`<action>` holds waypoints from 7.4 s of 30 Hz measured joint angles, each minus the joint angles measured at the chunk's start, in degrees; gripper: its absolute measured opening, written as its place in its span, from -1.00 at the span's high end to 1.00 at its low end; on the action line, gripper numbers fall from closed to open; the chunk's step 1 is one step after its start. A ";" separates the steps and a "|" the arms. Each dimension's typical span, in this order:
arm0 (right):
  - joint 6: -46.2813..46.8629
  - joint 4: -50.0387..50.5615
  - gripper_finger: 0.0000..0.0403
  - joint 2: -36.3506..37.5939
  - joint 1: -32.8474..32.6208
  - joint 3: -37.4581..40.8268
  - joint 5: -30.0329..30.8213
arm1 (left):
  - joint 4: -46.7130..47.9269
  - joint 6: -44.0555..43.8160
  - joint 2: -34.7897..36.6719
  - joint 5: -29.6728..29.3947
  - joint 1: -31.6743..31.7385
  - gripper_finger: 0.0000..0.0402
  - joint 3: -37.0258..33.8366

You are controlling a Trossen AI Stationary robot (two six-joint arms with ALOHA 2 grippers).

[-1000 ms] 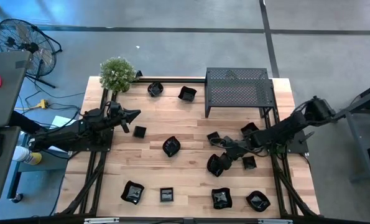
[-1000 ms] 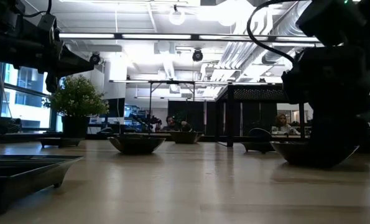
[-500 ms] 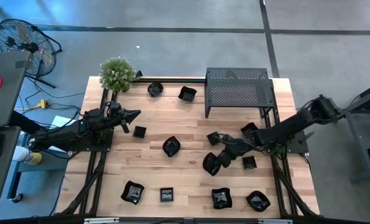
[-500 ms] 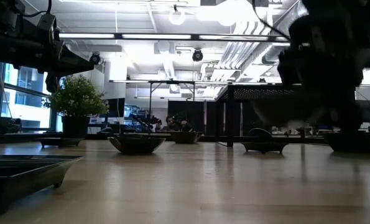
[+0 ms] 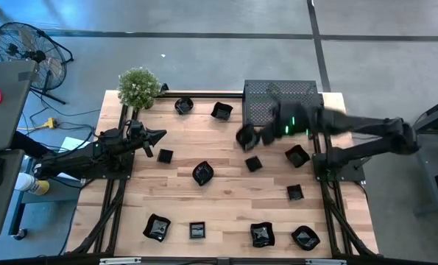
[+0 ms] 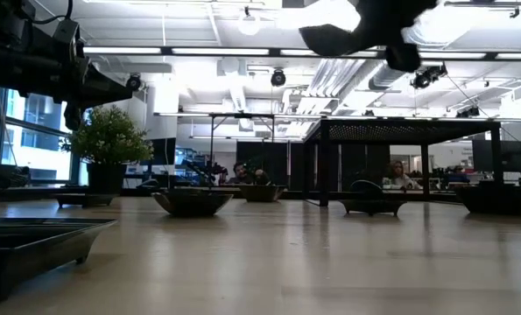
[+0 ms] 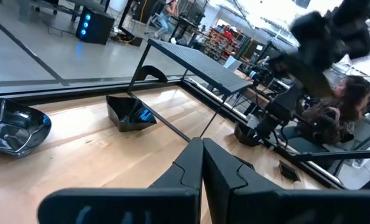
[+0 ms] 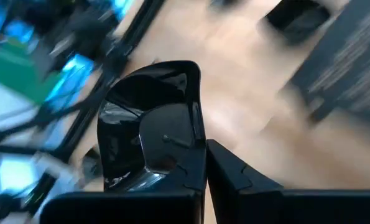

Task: Pick & Place Mini shaped plates
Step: Put the black leaf-shaped plate on the shelf, then put the black distorted square plate on the shelf

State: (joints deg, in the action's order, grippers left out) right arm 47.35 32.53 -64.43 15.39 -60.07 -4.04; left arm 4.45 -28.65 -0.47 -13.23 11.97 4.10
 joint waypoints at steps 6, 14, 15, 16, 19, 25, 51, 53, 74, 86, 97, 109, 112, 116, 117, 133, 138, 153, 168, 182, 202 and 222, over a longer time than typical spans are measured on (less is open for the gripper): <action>-15.25 5.84 0.98 -9.03 23.67 -8.68 -11.40 | 0.07 0.08 0.00 -0.01 0.01 1.00 0.00; -32.48 8.52 0.98 -23.44 40.34 -16.96 -20.79 | 0.04 2.17 0.00 -2.34 0.02 1.00 0.00; -34.59 9.66 0.98 -24.88 41.35 -18.05 -21.02 | 0.06 2.41 0.00 -2.43 0.02 1.00 0.00; -36.45 10.47 0.99 -26.24 42.15 -19.13 -21.06 | 0.04 2.65 0.00 -2.43 0.02 1.00 0.00; -40.62 13.06 0.99 -29.50 43.66 -22.08 -21.15 | 0.06 2.89 0.00 -2.43 0.01 1.00 0.00; -41.84 13.55 0.99 -32.34 44.45 -23.02 -22.39 | 0.07 2.89 0.00 -2.45 0.01 1.00 0.00; -45.46 14.94 0.72 -22.06 40.58 -23.31 -18.75 | 0.04 1.36 0.00 -2.36 0.00 1.00 0.00; -45.86 14.79 0.83 -17.91 36.79 -20.61 -18.74 | 0.10 1.36 0.00 -2.36 0.01 1.00 0.00; -4.24 -7.11 0.98 13.00 -22.08 20.37 10.15 | -3.23 2.87 -5.57 2.26 0.01 1.00 0.00; -1.11 -7.18 0.98 11.17 -28.18 21.57 17.18 | -2.90 1.43 -28.02 11.83 -0.02 1.00 8.18; -4.16 -7.14 0.97 11.15 -28.16 21.57 18.52 | 9.40 12.60 -46.51 27.87 -3.74 1.00 21.99; -6.47 -6.92 0.97 11.15 -28.16 21.57 17.91 | 22.30 4.76 -55.64 29.21 -31.99 0.80 28.90; -7.33 -6.90 0.97 11.15 -28.16 21.57 16.99 | 22.00 -0.60 -58.38 27.34 -38.65 0.63 28.92; -9.07 -6.67 0.99 11.15 -28.16 21.57 16.75 | 17.66 -6.16 -62.10 26.81 -46.03 0.45 28.89; -9.76 -6.68 0.99 11.15 -28.16 21.57 16.73 | 15.85 -6.76 -63.07 26.38 -47.58 0.42 28.90; -11.86 -5.67 0.99 11.15 -28.16 21.57 18.47 | 7.91 -14.65 -74.49 20.23 -52.90 0.42 28.89; -11.86 -5.74 0.97 11.15 -28.16 21.57 18.95 | 7.74 -14.71 -74.49 20.37 -52.90 0.70 28.89; -12.90 -5.64 0.97 11.13 -28.14 21.55 20.44 | 9.25 -16.96 -69.53 21.40 -52.44 0.99 28.87; -13.06 -5.28 0.99 11.13 -28.14 21.53 20.68 | 12.68 -20.63 -70.37 26.64 -48.72 0.42 28.85; -13.26 -4.30 0.99 11.13 -28.14 21.51 22.95 | 11.64 -16.64 -79.56 25.75 -53.66 0.33 33.46; -16.34 -4.22 0.97 11.40 -25.20 21.51 20.93 | 28.40 -17.89 -67.72 27.92 -46.11 0.99 38.05; -6.63 -10.36 0.98 12.62 -24.27 21.53 17.53 | 8.39 -13.44 -66.43 21.23 0.07 1.00 39.54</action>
State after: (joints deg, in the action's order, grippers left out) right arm 40.72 22.16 -51.81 -8.88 -38.54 13.50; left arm 12.83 -42.09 -66.90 8.00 12.04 43.64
